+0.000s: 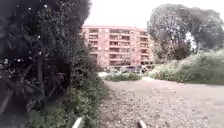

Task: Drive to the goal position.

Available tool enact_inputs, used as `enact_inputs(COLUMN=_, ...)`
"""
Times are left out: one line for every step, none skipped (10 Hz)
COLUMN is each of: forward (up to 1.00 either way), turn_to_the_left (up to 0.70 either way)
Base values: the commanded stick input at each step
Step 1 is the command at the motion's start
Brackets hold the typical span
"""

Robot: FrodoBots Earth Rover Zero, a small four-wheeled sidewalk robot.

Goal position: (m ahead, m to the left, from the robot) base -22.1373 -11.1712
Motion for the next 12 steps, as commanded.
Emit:
enact_inputs(forward=0.00, turn_to_the_left=-0.70)
enact_inputs(forward=0.00, turn_to_the_left=-0.70)
enact_inputs(forward=0.00, turn_to_the_left=-0.70)
enact_inputs(forward=0.00, turn_to_the_left=-0.70)
enact_inputs(forward=0.00, turn_to_the_left=-0.70)
enact_inputs(forward=0.00, turn_to_the_left=-0.70)
enact_inputs(forward=0.00, turn_to_the_left=-0.70)
enact_inputs(forward=0.00, turn_to_the_left=-0.70)
enact_inputs(forward=0.00, turn_to_the_left=-0.70)
enact_inputs(forward=0.00, turn_to_the_left=-0.70)
enact_inputs(forward=0.00, turn_to_the_left=-0.70)
enact_inputs(forward=0.00, turn_to_the_left=-0.70)
